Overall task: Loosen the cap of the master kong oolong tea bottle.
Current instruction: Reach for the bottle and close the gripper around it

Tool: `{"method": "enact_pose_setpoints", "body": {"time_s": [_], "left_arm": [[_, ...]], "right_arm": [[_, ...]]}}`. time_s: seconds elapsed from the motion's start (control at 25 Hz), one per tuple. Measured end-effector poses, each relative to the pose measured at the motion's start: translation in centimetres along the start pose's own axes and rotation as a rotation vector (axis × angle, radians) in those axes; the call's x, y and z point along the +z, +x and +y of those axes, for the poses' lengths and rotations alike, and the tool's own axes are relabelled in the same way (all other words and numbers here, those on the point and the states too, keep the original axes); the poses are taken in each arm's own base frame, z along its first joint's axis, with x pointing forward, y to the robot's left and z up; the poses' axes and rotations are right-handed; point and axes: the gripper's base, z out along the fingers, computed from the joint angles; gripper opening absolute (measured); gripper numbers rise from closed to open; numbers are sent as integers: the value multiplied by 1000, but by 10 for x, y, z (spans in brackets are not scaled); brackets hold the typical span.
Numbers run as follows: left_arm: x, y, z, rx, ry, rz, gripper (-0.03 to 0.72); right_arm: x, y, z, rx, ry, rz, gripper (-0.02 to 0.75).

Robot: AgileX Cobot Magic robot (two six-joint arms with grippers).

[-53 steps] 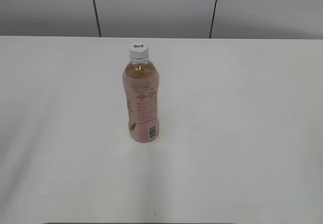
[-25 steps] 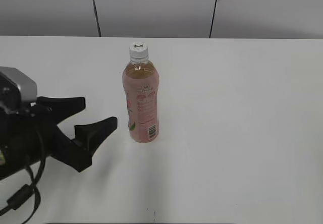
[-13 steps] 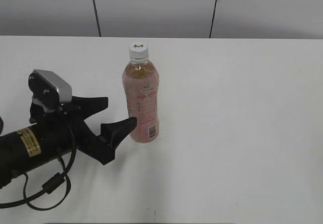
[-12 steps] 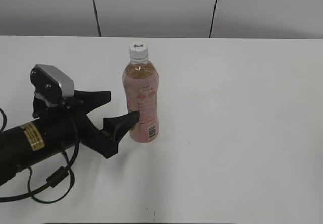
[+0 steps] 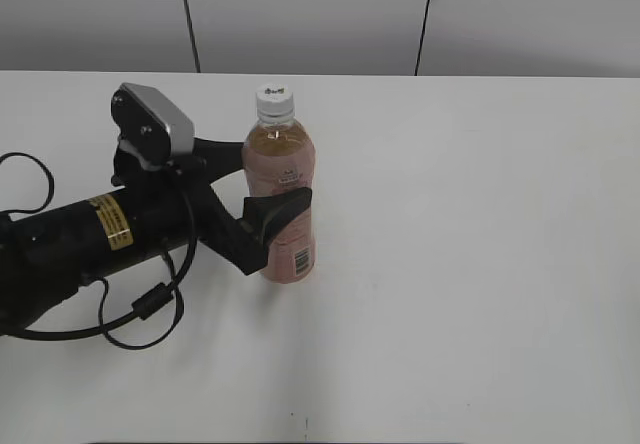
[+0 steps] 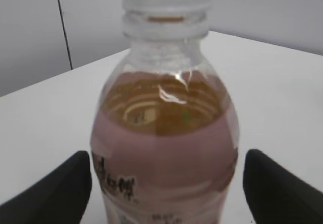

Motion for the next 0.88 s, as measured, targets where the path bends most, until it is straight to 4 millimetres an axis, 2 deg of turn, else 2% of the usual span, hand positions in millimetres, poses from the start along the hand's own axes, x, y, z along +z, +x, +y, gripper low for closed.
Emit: {"method": "enact_pose_setpoints", "body": {"time_s": [0.28,0.36,0.56,0.88], "left_arm": [[18,6,6,15,23,6,557],[19,8,6,12,23,14,540],[19,9,6,12,23,19,426],[19,9,6,12,23,19,417]], "right_arm": [[0,0,0,0,0,0,357],[0,0,0,0,0,0,357],[0,0,0,0,0,0,357],[0,0,0,0,0,0,357]]}}
